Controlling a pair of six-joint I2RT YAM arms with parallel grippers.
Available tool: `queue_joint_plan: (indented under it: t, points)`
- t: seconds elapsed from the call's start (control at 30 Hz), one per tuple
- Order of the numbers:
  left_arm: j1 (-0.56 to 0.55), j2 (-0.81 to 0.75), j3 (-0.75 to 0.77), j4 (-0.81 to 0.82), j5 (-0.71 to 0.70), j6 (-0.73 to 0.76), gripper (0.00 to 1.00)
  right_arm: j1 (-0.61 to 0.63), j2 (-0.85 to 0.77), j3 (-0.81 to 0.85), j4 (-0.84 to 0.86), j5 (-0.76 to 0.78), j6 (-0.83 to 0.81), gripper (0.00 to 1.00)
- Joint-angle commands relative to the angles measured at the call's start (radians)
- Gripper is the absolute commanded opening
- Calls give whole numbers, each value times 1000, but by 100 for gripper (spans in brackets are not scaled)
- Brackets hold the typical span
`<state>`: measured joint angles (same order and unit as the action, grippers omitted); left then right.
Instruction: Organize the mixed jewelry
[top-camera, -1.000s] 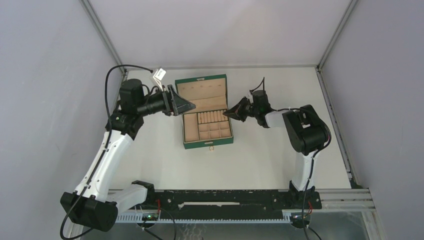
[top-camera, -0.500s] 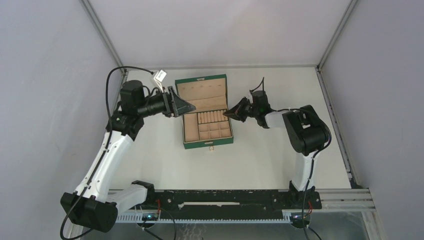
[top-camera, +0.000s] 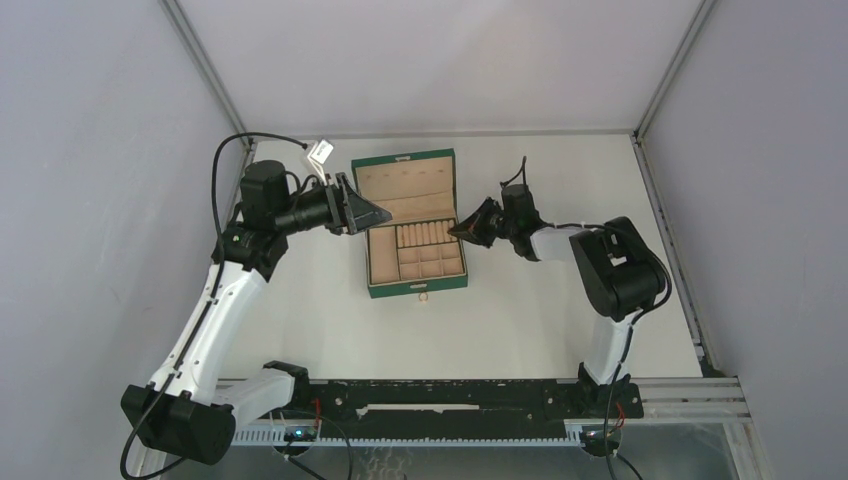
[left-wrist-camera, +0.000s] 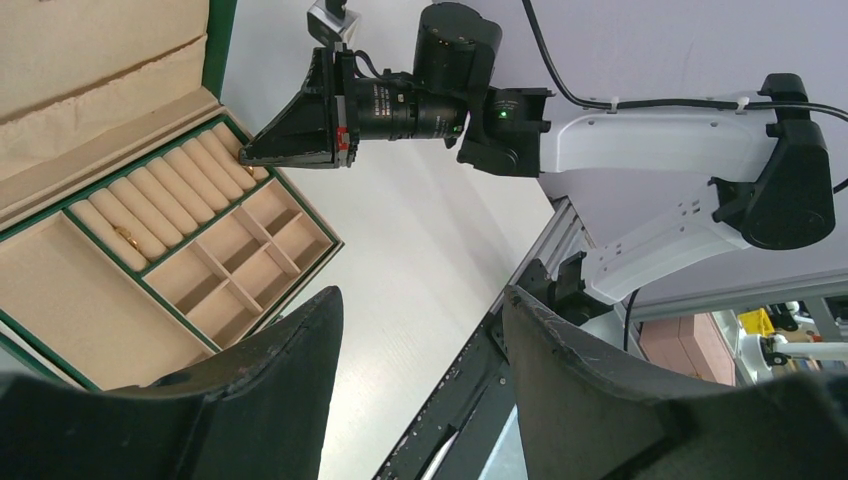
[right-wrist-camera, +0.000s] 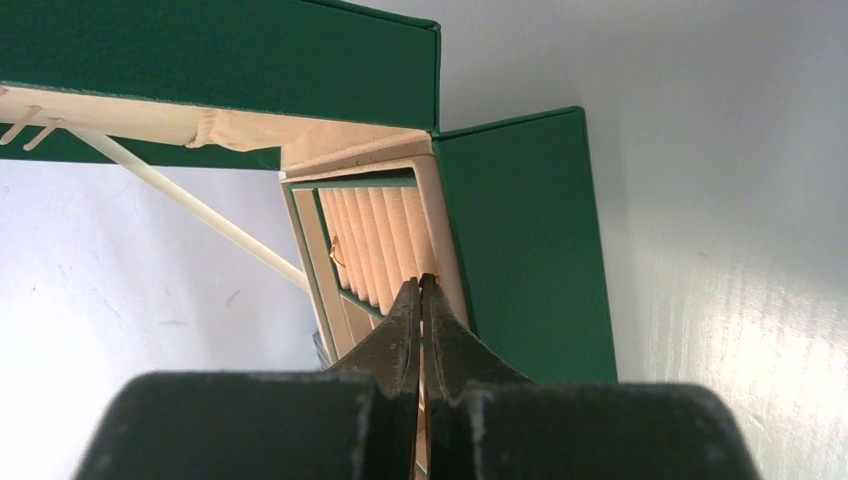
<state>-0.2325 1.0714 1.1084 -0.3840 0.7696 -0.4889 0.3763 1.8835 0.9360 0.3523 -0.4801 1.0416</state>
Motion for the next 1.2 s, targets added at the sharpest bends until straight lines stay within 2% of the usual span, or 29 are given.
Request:
queue_joint_plan:
  t: [0.0, 0.13, 0.33, 0.53, 0.6, 0.77, 0.83, 1.17]
  points:
    - [7, -5, 3, 23, 30, 5, 65, -2, -50, -16, -104, 74, -74, 3]
    - [7, 2, 11, 23, 36, 7, 65, -4, -74, -16, -113, 75, -86, 16]
    - [7, 7, 11, 23, 38, 8, 65, -2, -130, 12, -159, 80, -116, 26]
    - [7, 4, 7, 23, 38, 10, 65, 6, -163, 75, -235, 92, -176, 29]
    - [7, 3, 5, 23, 37, 10, 65, 22, -162, 116, -286, 112, -221, 27]
    - [6, 0, 3, 23, 36, 10, 65, 55, -141, 176, -348, 132, -273, 6]
    - [7, -2, 3, 23, 35, 9, 65, 56, -132, 176, -348, 129, -263, 1]
    - [7, -18, -10, 23, 30, 10, 65, 57, -80, 174, -385, 130, -247, 0]
